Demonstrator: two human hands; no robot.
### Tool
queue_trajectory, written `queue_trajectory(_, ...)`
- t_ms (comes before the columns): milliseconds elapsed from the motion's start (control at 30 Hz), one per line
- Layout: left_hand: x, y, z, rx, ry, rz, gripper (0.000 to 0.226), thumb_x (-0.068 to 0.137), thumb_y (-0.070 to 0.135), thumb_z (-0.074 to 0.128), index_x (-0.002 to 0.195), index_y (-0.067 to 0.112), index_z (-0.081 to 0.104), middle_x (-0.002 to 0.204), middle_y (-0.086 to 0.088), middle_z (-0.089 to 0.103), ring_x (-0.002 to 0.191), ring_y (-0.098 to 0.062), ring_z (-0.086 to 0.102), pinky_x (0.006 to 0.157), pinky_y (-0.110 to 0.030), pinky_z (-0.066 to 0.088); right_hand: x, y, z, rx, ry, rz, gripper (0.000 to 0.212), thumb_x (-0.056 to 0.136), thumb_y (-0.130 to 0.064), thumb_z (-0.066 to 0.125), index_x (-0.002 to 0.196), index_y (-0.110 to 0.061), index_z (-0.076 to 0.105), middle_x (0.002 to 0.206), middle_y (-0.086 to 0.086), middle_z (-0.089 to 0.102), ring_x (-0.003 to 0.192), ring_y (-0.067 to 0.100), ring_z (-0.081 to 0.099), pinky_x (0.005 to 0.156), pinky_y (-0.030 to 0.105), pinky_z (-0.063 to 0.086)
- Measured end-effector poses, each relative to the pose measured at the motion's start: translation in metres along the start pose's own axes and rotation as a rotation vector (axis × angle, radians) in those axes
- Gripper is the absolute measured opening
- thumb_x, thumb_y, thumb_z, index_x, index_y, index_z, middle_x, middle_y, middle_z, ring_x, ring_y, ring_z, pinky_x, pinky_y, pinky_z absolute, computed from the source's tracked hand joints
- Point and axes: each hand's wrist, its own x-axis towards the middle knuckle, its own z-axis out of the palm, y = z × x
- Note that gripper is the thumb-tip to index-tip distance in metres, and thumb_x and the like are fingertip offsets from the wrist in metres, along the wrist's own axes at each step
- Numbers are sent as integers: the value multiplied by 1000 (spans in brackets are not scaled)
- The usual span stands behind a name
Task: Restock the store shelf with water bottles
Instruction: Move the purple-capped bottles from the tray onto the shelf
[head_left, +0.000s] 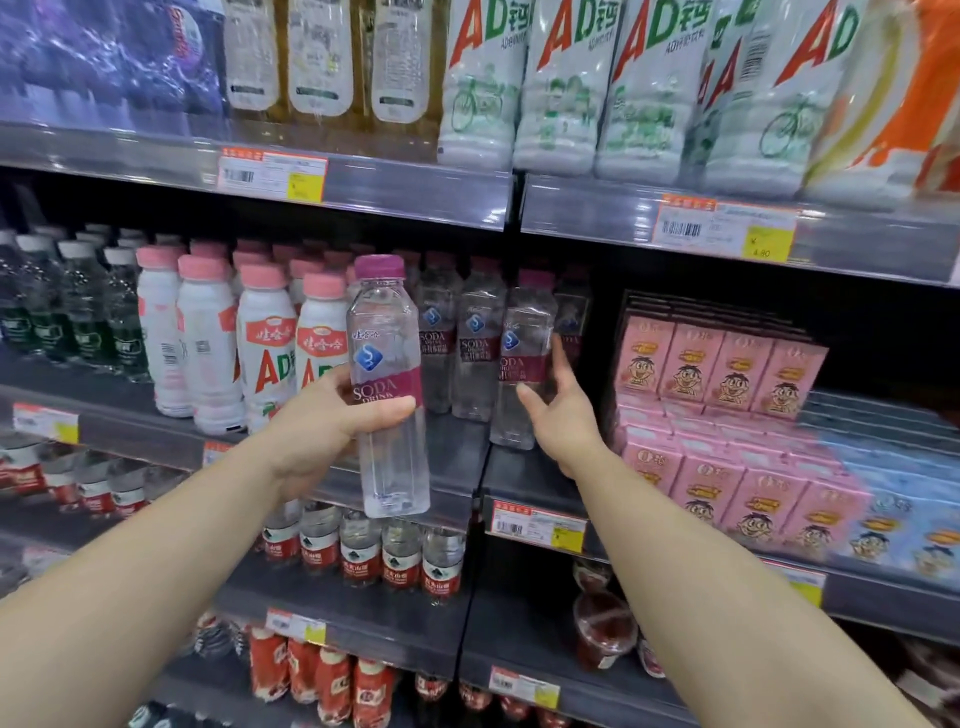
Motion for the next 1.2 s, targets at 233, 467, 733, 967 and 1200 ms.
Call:
queue_trajectory(233, -4, -8, -2, 12, 13, -27, 91, 35, 46, 94, 116, 23, 60, 110, -2, 73, 102, -20, 70, 87, -36, 54, 17, 4, 11, -50, 95, -1, 71, 96, -23, 57, 151, -40, 16, 146, 3, 44, 132, 22, 44, 94, 20, 32)
queue_trajectory(467, -11, -14, -11, 7, -12, -42, 92, 38, 44, 94, 119, 20, 59, 111, -3, 73, 100, -16, 71, 75, -26, 56, 29, 8, 13, -69, 135, 2, 68, 97, -23, 55, 152, -37, 17, 149, -1, 42, 133, 22, 44, 96, 17, 30)
queue_trajectory(733, -12, -24, -27, 40, 31, -78, 103, 35, 55, 94, 125, 22, 58, 118, -2, 71, 111, -21, 66, 100, -46, 50, 36, 11, 18, -85, 167, 4, 68, 98, -24, 54, 151, -39, 15, 147, 2, 45, 126, 27, 51, 91, 21, 36)
queue_trajectory(967, -10, -14, -16, 22, 7, -50, 94, 35, 53, 94, 119, 25, 60, 115, 0, 72, 108, -19, 68, 93, -40, 53, 13, -7, 12, -25, 233, -10, 75, 93, -30, 62, 152, -37, 17, 152, 3, 36, 138, 23, 37, 107, 29, 31)
queue_trajectory(1200, 15, 4, 25, -41, -45, 61, 78, 58, 33, 90, 126, 19, 55, 120, -2, 69, 109, -18, 67, 94, -38, 53, -45, -63, -11, 51, -125, -229, 74, 87, -42, 66, 145, -52, 22, 138, -9, 45, 105, 3, 59, 80, 38, 59)
